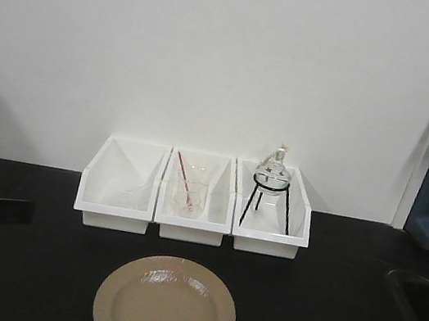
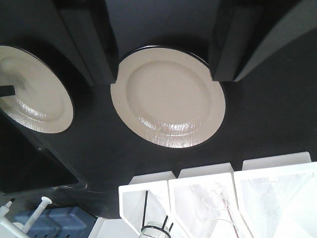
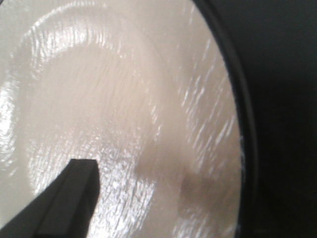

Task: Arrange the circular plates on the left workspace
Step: 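Grasp the rim of the other tan plate with the right gripper, then lift the plate and lower it onto the first plate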

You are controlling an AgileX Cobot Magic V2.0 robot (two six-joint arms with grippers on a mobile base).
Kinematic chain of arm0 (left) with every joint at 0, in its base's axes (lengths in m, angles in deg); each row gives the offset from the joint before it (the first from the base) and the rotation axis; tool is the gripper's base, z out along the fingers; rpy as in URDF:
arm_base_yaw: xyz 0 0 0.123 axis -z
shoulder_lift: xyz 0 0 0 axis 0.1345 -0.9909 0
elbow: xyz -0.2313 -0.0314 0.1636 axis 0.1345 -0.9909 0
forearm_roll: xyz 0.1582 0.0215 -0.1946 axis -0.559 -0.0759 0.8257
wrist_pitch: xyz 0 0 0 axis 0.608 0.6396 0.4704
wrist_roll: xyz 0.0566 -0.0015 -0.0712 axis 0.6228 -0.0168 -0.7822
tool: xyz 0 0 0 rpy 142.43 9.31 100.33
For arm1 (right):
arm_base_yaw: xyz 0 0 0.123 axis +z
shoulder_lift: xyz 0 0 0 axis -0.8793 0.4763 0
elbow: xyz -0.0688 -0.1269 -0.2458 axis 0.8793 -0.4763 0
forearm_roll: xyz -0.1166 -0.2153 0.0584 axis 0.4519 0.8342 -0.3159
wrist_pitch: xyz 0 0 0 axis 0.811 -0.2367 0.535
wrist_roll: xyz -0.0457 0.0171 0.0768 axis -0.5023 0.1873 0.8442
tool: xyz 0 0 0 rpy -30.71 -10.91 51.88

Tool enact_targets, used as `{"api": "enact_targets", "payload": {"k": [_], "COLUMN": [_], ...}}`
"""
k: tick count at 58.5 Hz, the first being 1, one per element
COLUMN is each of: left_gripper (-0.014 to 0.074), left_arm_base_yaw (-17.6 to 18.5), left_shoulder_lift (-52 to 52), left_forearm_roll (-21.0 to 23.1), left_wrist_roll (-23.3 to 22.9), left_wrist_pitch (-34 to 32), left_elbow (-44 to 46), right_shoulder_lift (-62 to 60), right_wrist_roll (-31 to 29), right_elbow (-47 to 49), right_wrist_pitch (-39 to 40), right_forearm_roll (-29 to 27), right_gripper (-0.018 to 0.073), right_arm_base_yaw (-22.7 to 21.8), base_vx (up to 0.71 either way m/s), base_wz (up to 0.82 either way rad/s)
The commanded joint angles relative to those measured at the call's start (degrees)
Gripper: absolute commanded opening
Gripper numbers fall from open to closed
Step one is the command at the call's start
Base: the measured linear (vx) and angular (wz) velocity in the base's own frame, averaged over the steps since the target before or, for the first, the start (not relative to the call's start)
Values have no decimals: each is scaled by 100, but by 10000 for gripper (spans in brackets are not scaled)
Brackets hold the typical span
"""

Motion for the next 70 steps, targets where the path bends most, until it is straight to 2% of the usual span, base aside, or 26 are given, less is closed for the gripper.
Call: {"api": "enact_targets", "payload": {"k": [1, 6, 15, 21, 29, 47, 54, 70], "left_gripper": [528, 528, 528, 528, 523, 524, 524, 524], "left_arm_base_yaw": [6, 6, 6, 6, 6, 6, 6, 6], "left_shoulder_lift": [138, 144, 143, 143, 143, 143, 143, 143], "left_forearm_roll": [264, 264, 264, 264, 264, 264, 264, 270], "left_wrist_roll": [-38, -38, -38, -38, -38, -38, -38, -38], "left_wrist_pitch": [-239, -239, -244, -244, -240, -277, -290, -303], "left_elbow": [160, 160, 160, 160, 160, 160, 160, 160], "right_shoulder_lift": [-115, -121, -191, -318, -699, -1473, -1426, -325], "right_wrist_roll": [-124, -115, 89, 179, 237, 1271, 1538, 2209], "right_elbow": [109, 109, 109, 143, 272, 1045, 1680, 3163], "right_wrist_pitch": [-295, -295, -411, -549, -758, -966, -612, 793], "right_forearm_roll": [-260, -366, -655, -930, -1319, -2076, -2373, -2617], "right_gripper": [454, 364, 117, -14, -9, -3, -3, -3], "right_arm_base_yaw": [-44, -44, -44, -44, -44, 11, 570, 2938], "base_vx": [0, 0, 0, 0, 0, 0, 0, 0], "base_wz": [0, 0, 0, 0, 0, 0, 0, 0]}}
